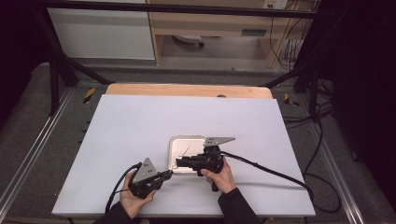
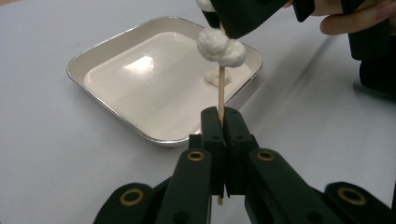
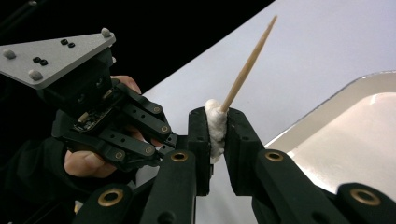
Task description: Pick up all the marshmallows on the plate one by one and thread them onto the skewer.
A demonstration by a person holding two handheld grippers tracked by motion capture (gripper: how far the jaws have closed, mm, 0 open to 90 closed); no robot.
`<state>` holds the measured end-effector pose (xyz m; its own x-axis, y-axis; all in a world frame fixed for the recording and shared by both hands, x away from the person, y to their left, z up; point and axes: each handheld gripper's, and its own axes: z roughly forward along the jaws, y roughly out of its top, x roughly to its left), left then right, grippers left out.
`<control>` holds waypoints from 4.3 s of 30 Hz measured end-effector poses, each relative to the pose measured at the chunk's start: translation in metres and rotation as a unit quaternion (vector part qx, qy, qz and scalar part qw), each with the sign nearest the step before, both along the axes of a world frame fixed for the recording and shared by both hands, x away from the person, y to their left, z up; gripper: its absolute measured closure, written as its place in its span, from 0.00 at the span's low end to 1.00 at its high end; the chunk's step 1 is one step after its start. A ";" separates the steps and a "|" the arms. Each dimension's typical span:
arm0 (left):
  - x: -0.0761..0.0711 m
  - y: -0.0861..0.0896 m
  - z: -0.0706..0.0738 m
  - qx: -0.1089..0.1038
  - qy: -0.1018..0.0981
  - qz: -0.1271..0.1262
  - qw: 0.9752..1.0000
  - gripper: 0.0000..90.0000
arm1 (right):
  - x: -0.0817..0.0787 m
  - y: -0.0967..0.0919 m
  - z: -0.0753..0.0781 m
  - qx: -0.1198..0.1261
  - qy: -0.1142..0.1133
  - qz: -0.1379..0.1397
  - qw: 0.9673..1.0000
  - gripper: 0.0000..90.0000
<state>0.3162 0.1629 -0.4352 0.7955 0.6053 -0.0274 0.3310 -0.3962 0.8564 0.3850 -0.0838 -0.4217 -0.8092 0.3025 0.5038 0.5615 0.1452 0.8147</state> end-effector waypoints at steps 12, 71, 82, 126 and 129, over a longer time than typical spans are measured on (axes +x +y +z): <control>0.002 0.006 0.000 -0.009 0.009 0.007 1.000 0.99 | 0.001 -0.004 0.009 -0.020 -0.034 -0.030 0.999 0.57; 0.004 0.016 -0.001 -0.011 0.028 0.015 0.999 0.99 | 0.013 -0.024 -0.004 -0.227 -0.098 -0.050 0.968 0.83; 0.003 0.016 0.000 -0.011 0.024 0.012 1.000 0.99 | 0.011 -0.040 0.033 -0.138 -0.106 -0.069 0.982 0.84; -0.001 0.012 0.002 -0.016 0.011 -0.006 1.000 0.99 | 0.022 -0.030 0.052 0.000 -0.045 -0.036 0.998 0.84; -0.001 0.012 0.002 -0.016 0.011 -0.007 1.000 0.99 | 0.022 -0.028 0.049 -0.002 -0.040 -0.034 0.999 0.84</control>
<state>0.3153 0.1745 -0.4337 0.8026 0.5932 -0.0630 0.3440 -0.3740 0.8613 0.4067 -0.1120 -0.3725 -0.8246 0.3597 0.4366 0.5026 0.1119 0.8572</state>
